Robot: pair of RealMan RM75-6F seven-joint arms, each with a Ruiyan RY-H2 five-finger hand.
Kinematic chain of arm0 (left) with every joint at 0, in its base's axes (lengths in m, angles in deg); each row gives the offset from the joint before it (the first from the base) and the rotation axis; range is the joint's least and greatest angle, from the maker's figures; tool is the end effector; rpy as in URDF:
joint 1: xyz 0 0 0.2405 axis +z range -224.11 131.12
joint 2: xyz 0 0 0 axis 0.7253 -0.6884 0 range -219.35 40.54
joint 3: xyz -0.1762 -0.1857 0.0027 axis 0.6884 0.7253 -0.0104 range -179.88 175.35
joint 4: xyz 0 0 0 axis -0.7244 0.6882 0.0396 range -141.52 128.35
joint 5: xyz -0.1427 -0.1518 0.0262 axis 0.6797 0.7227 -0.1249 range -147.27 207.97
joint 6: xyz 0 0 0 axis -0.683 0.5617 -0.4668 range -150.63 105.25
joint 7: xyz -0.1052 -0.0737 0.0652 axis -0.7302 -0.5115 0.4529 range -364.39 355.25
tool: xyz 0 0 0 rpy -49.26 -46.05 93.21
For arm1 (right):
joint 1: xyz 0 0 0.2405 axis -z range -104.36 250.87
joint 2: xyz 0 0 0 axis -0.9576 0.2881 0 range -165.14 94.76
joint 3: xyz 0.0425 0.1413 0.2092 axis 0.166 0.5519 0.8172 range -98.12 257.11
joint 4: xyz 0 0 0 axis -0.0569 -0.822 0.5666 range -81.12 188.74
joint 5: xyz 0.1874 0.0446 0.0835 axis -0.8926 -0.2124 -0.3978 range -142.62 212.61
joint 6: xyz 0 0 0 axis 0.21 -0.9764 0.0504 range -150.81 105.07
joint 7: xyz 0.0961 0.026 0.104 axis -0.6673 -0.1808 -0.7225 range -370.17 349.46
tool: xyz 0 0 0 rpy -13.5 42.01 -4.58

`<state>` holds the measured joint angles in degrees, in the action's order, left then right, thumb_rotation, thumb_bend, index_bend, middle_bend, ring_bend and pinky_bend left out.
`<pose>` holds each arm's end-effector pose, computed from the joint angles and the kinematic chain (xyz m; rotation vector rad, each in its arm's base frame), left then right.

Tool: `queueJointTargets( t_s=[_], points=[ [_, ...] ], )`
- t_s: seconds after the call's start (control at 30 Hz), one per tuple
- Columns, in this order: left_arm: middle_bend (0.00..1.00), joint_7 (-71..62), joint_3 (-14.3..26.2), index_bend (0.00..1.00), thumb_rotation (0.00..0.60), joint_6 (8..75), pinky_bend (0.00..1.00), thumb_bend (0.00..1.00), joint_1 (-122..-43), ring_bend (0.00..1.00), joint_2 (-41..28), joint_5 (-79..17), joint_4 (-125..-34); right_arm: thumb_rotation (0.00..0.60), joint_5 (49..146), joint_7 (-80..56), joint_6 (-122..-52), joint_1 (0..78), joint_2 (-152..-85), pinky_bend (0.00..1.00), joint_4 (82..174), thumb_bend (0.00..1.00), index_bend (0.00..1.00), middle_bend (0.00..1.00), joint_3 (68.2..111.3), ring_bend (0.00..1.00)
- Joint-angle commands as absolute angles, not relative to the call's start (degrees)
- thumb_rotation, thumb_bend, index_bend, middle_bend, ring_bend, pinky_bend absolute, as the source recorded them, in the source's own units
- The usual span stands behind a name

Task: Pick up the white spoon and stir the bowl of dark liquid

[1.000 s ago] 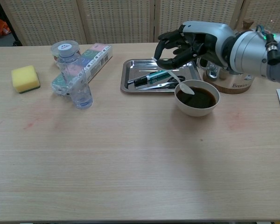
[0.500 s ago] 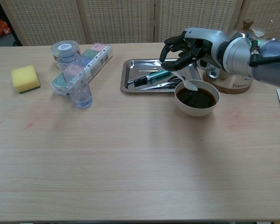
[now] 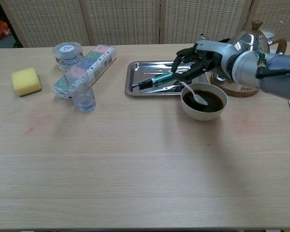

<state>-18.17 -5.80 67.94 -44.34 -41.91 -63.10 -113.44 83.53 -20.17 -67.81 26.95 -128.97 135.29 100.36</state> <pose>-0.2815 0.1208 0.2156 -1.3361 -1.1062 -1.0146 -0.1144 -0.3767 -0.0349 1.4440 -1.7824 1.2482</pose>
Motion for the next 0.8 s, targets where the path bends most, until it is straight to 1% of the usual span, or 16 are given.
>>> queueJointTargets(
  t_s=[0.03, 0.23, 0.5, 0.8],
  points=[
    [0.0, -18.01, -5.78, 0.0, 0.6, 67.73, 0.0, 0.01, -44.45, 0.0, -41.9, -63.02, -113.52, 0.6, 83.63, -20.37, -67.38, 26.76, -129.64, 0.0, 134.36, 0.62, 0.58, 0.0, 100.21, 0.0],
    [0.0, -17.94, -5.65, 0.0, 0.6, 67.52, 0.0, 0.01, -44.53, 0.0, -41.87, -62.6, -113.57, 0.6, 84.24, -21.71, -67.02, 26.65, -131.34, 0.0, 131.18, 0.62, 0.58, 0.0, 100.44, 0.0],
    [0.0, -16.73, -5.63, 0.0, 0.6, 66.52, 0.0, 0.01, -44.94, 0.0, -41.63, -62.26, -114.08, 0.6, 90.39, -28.21, -67.71, 28.15, -133.12, 0.0, 127.28, 0.62, 0.59, 0.0, 100.98, 0.0],
    [0.0, -15.92, -5.68, 0.0, 0.6, 66.18, 0.0, 0.01, -45.05, 0.0, -41.42, -62.3, -114.3, 0.6, 93.5, -31.09, -67.88, 30.04, -131.25, 0.0, 127.62, 0.62, 0.59, 0.0, 100.47, 0.0]
  ],
)
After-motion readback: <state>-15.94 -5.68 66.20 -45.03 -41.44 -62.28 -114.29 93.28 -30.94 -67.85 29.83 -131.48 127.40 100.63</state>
